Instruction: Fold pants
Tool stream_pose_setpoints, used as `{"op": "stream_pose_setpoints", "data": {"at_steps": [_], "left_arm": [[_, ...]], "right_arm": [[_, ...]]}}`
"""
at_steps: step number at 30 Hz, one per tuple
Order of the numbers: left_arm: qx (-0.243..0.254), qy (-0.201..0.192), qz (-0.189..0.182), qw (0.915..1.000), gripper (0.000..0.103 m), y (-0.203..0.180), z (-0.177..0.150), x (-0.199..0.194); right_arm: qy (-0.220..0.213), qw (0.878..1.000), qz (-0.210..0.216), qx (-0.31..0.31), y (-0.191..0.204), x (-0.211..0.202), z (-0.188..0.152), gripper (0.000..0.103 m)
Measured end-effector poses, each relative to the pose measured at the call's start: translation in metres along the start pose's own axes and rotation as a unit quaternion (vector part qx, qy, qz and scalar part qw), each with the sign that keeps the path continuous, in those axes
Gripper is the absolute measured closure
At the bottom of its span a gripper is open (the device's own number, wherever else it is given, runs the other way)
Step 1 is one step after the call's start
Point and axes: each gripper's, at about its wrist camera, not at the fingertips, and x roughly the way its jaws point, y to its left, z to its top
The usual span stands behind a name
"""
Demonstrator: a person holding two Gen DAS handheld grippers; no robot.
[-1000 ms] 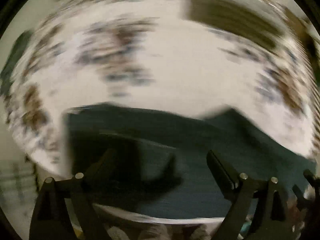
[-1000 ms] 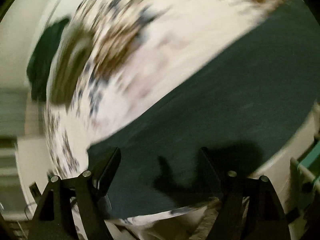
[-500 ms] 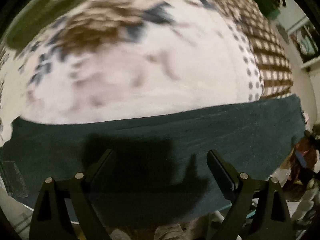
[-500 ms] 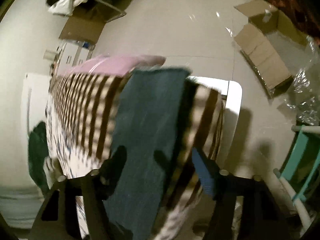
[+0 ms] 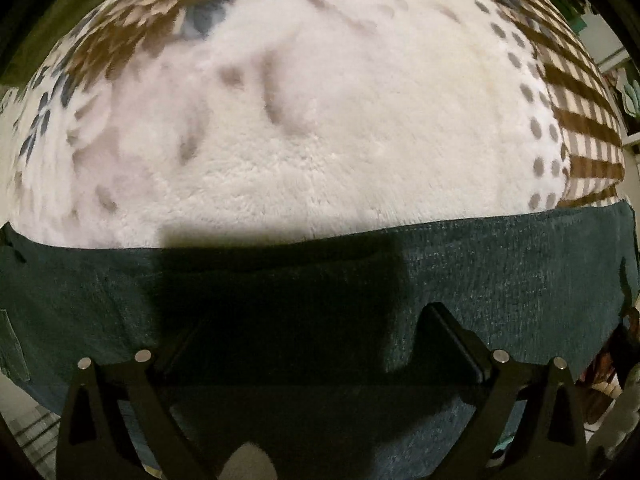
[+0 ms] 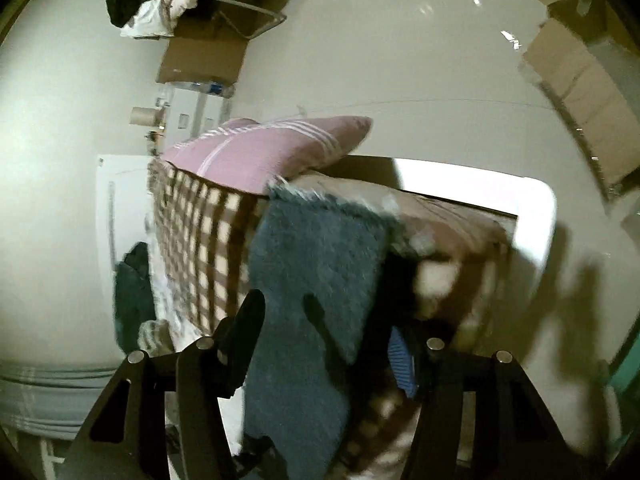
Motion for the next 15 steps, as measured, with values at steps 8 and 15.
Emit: {"op": "stream_pose_setpoints", "data": {"at_steps": [8,15], "left_arm": [[-0.004,-0.005,0.000,1.0000,0.000,0.000,-0.006,-0.003],[0.000,0.005,0.001,1.0000,0.000,-0.003,0.000,-0.007]], "right_arm": [[0.022,0.999,0.005,-0.042,0.018,0.035,0.005,0.055],[-0.013,0.996,-0.044,-0.079,0.043,0.015,-0.012,0.095]]}}
